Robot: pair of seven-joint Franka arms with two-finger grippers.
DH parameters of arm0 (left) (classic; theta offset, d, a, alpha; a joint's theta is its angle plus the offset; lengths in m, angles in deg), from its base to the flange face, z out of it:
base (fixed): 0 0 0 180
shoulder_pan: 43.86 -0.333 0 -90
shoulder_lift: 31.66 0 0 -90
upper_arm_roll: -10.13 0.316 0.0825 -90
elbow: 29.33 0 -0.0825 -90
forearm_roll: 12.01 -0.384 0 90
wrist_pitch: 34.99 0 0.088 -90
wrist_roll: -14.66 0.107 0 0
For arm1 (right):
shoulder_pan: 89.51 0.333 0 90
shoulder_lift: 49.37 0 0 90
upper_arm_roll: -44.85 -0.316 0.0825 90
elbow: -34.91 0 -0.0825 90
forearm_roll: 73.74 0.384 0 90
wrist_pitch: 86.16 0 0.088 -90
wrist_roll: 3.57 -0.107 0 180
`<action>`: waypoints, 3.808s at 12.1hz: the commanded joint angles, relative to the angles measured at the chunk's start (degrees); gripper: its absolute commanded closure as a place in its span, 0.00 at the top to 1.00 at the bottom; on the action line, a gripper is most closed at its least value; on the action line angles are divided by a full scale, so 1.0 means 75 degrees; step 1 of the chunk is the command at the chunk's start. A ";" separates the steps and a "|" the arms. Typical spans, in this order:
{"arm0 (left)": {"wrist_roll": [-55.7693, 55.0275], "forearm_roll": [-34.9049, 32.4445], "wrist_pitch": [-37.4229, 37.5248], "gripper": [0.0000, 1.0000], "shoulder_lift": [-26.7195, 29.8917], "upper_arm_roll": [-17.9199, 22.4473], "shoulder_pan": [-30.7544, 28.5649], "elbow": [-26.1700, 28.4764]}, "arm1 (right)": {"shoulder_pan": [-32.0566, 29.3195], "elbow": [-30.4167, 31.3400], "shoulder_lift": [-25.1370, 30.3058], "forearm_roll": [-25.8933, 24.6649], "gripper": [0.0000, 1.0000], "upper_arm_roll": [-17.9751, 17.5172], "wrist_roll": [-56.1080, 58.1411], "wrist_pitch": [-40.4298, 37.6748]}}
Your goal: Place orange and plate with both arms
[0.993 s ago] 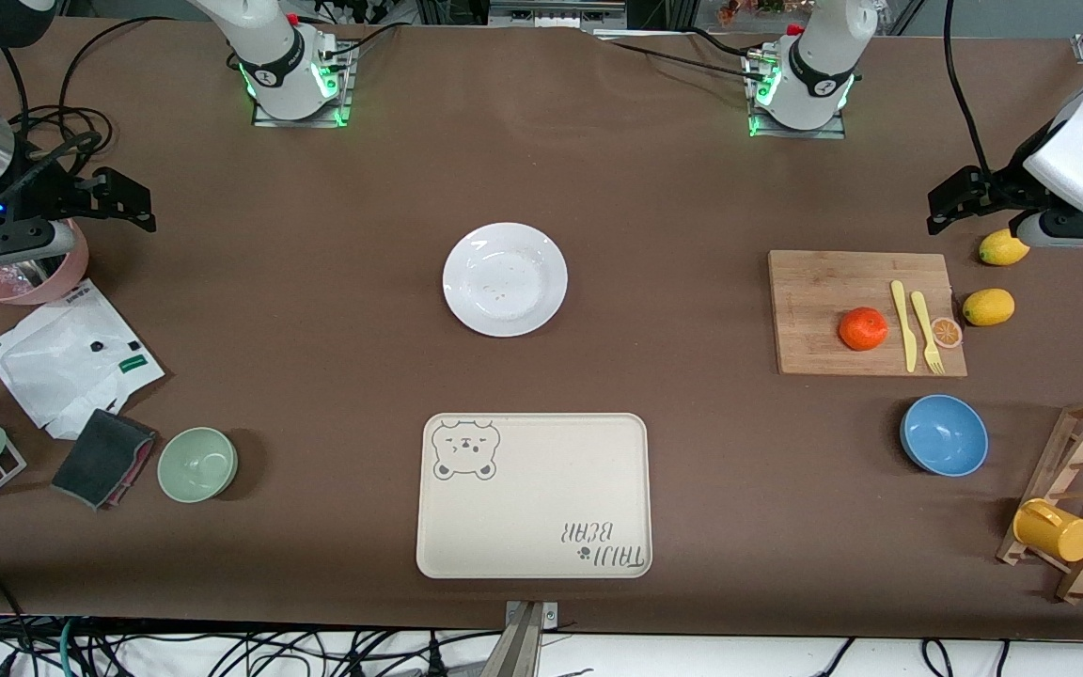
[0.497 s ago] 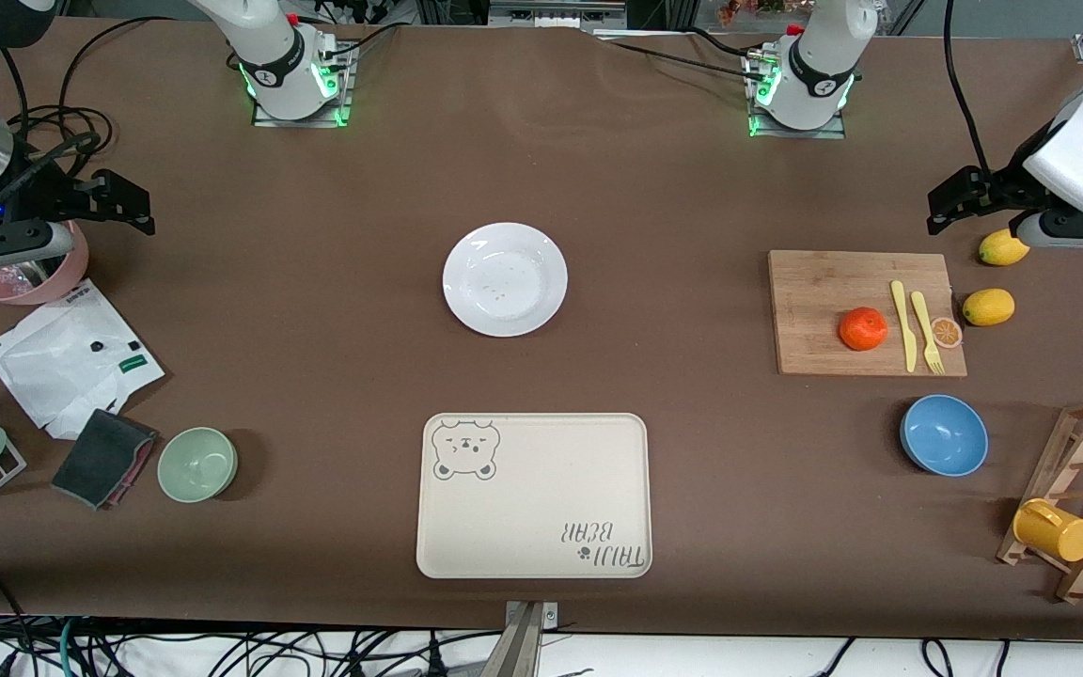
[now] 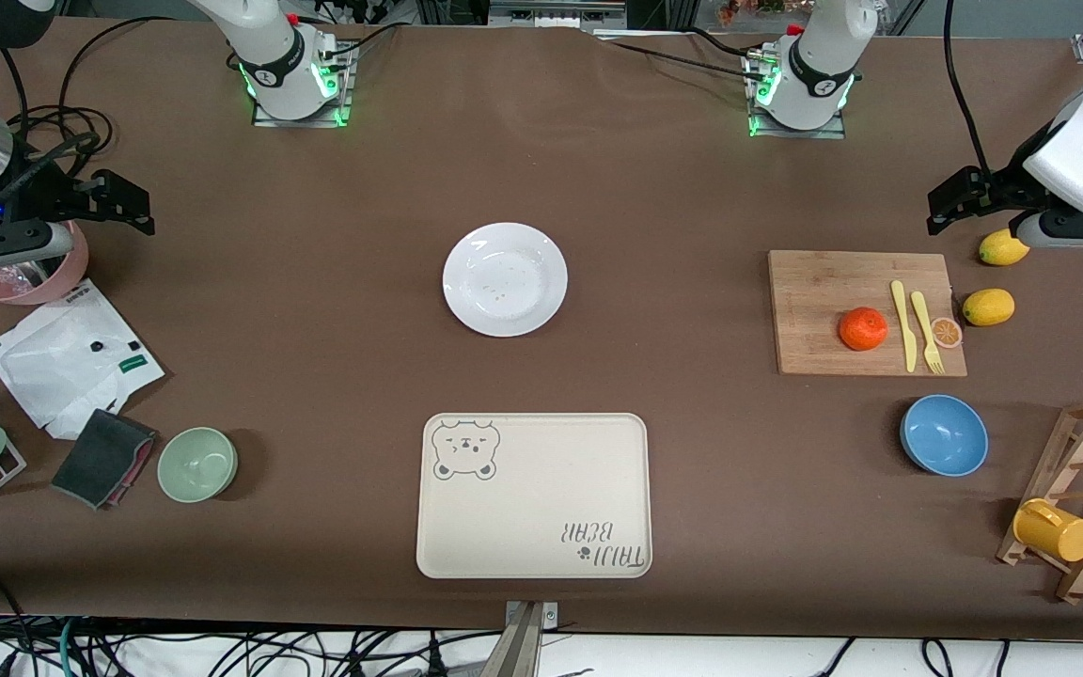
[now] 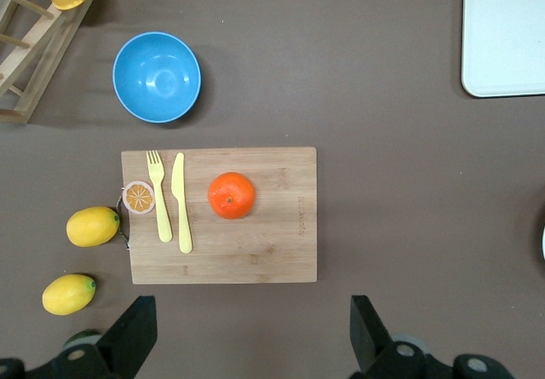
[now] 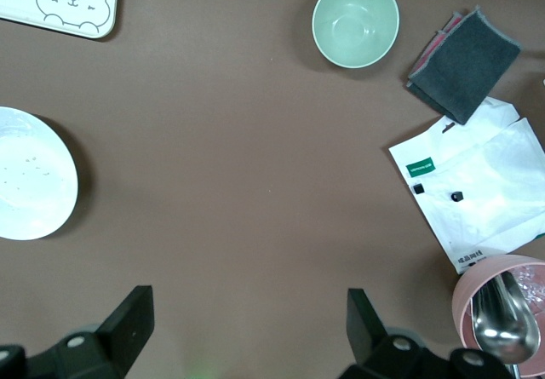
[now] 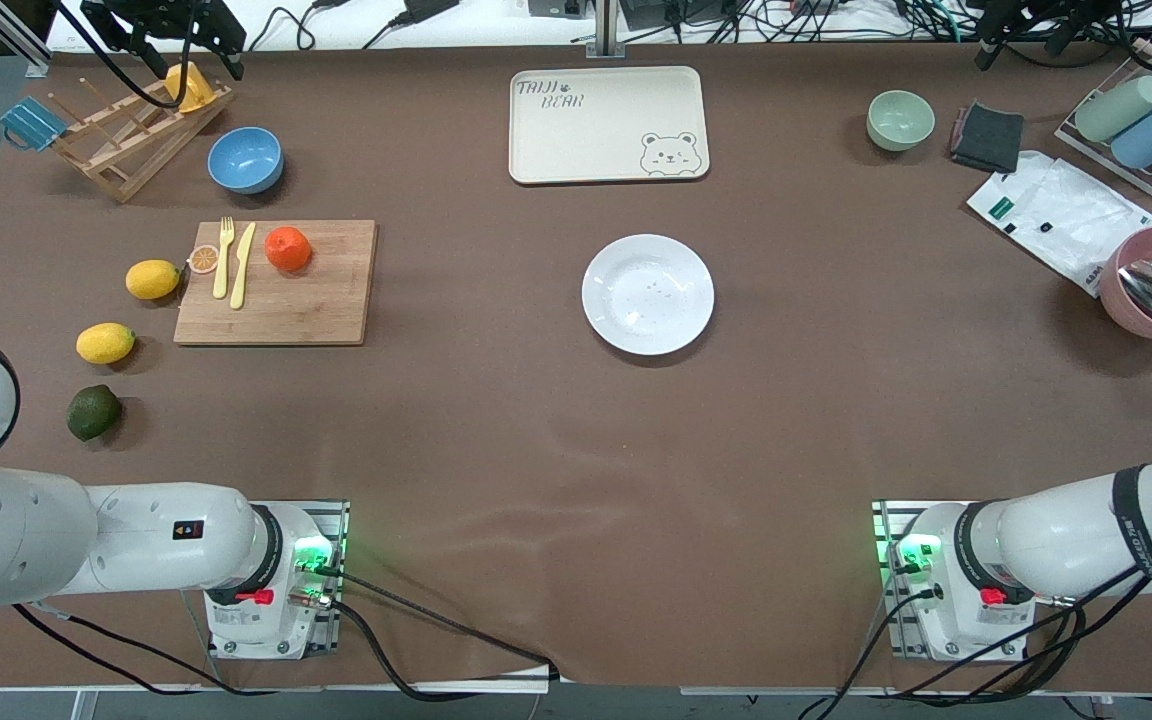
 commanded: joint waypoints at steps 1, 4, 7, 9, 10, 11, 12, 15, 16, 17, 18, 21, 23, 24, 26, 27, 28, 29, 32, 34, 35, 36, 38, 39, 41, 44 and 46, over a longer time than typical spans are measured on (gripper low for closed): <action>-0.0006 0.0153 -0.0004 1.00 0.0020 0.0036 -0.0001 -0.0017 | -0.0068 -0.0185 -0.0088 -0.0065 1.00 -0.0041 -0.0075 -0.0094; -0.0006 0.0153 -0.0004 1.00 0.0020 0.0036 -0.0001 -0.0017 | -0.0068 -0.0185 -0.0076 -0.0077 1.00 -0.0041 -0.0075 -0.0118; -0.0006 0.0153 -0.0004 1.00 0.0020 0.0036 -0.0001 -0.0017 | -0.0068 -0.0185 -0.0076 -0.0077 1.00 -0.0041 -0.0075 -0.0118; -0.0006 0.0153 -0.0004 1.00 0.0020 0.0036 -0.0001 -0.0017 | -0.0068 -0.0185 -0.0076 -0.0077 1.00 -0.0041 -0.0075 -0.0118; -0.0006 0.0153 -0.0004 1.00 0.0020 0.0036 -0.0001 -0.0017 | -0.0068 -0.0185 -0.0076 -0.0077 1.00 -0.0041 -0.0075 -0.0118; -0.0006 0.0165 0.0007 1.00 0.0020 0.0036 -0.0001 -0.0017 | -0.0068 -0.0185 -0.0076 -0.0077 1.00 -0.0041 -0.0075 -0.0118; -0.0006 0.0153 0.0042 1.00 0.0020 0.0036 -0.0001 -0.0017 | -0.0068 -0.0185 -0.0076 -0.0077 1.00 -0.0041 -0.0075 -0.0118; -0.0006 0.0165 0.0311 1.00 0.0020 0.0036 0.0011 -0.0017 | -0.0068 -0.0185 -0.0076 -0.0066 1.00 -0.0041 -0.0075 -0.0118; 0.0087 0.0188 0.0672 1.00 0.0020 0.0036 -0.0001 -0.0017 | -0.0068 -0.0196 -0.0076 -0.0065 1.00 -0.0041 -0.0075 -0.0118; 0.0100 0.0188 0.0792 1.00 0.0009 0.0024 0.0034 -0.0017 | -0.0068 -0.0185 -0.0076 -0.0065 1.00 -0.0041 -0.0075 -0.0118; 0.0100 0.0188 0.0793 1.00 -0.0142 0.0013 0.0104 -0.0040 | -0.0068 -0.0185 -0.0076 -0.0065 1.00 -0.0041 -0.0075 -0.0118; 0.0123 0.0153 0.0735 1.00 -0.0855 0.0001 0.0058 -0.0087 | -0.0068 -0.0196 -0.0088 -0.0065 1.00 -0.0041 -0.0075 -0.0118; 0.0123 0.0141 0.0338 1.00 -0.1756 0.0001 0.0011 -0.0332 | -0.0068 -0.0185 -0.0076 -0.0065 1.00 -0.0041 -0.0075 -0.0118; 0.0123 0.0083 -0.0059 1.00 -0.2051 0.0012 0.0011 -0.0321 | -0.0068 -0.0185 -0.0088 -0.0065 1.00 -0.0041 -0.0075 -0.0118; 0.0123 -0.0161 -0.0588 1.00 -0.2544 0.0047 -0.0047 -0.0275 | -0.0068 -0.0185 -0.0088 -0.0065 1.00 -0.0041 -0.0075 -0.0118; 0.0135 -0.0534 -0.0984 1.00 -0.2790 0.0048 -0.0152 -0.0205 | -0.0068 -0.0185 -0.0088 -0.0065 1.00 -0.0041 -0.0075 -0.0118; 0.0146 -0.0654 -0.1255 1.00 -0.3071 0.0048 -0.0304 -0.0193 | -0.0068 -0.0185 -0.0088 -0.0065 1.00 -0.0041 -0.0075 -0.0118; 0.0147 -0.0644 -0.1386 1.00 -0.3305 0.0024 -0.0549 -0.0181 | -0.0068 -0.0185 -0.0088 -0.0065 1.00 -0.0041 -0.0075 -0.0118; 0.0147 -0.0679 -0.1819 1.00 -0.3390 0.0024 -0.0622 0.0286 | -0.0068 -0.0185 -0.0088 -0.0065 1.00 -0.0041 -0.0075 -0.0118; 0.0147 -0.0679 -0.2601 1.00 -0.3262 0.0024 -0.0668 0.0964 | -0.0068 -0.0185 -0.0088 -0.0065 1.00 -0.0041 -0.0075 -0.0118; 0.0147 -0.0679 -0.3058 1.00 -0.3180 0.0024 -0.0762 0.1374 | -0.0080 -0.0185 -0.0099 -0.0065 1.00 -0.0041 -0.0075 -0.0118; 0.0147 -0.0679 -0.3643 1.00 -0.3028 0.0013 -0.0774 0.1877 | -0.0080 -0.0185 -0.0100 -0.0065 1.00 -0.0030 -0.0075 -0.0118; 0.0147 -0.0714 -0.4850 1.00 -0.2886 0.0012 -0.0786 0.2885 | -0.0068 -0.0185 -0.0100 -0.0065 1.00 0.0017 -0.0075 -0.0118; 0.0147 -0.0726 -0.5320 1.00 -0.2840 0.0012 -0.0786 0.3249 | -0.0068 -0.0185 -0.0100 -0.0065 1.00 0.0017 -0.0075 -0.0118; 0.0147 -0.0749 -0.5616 1.00 -0.2851 0.0024 -0.0774 0.3452 | -0.0068 -0.0185 -0.0111 -0.0065 1.00 0.0017 -0.0075 -0.0129; 0.0135 -0.0958 -0.5617 1.00 -0.2921 0.0024 -0.0774 0.3557 | -0.0068 -0.0185 -0.0111 -0.0065 1.00 0.0017 -0.0087 -0.0129; 0.0135 -0.1112 -0.5617 1.00 -0.2933 0.0036 -0.0786 0.3558 | -0.0068 -0.0196 -0.0111 -0.0042 1.00 0.0017 -0.0075 -0.0095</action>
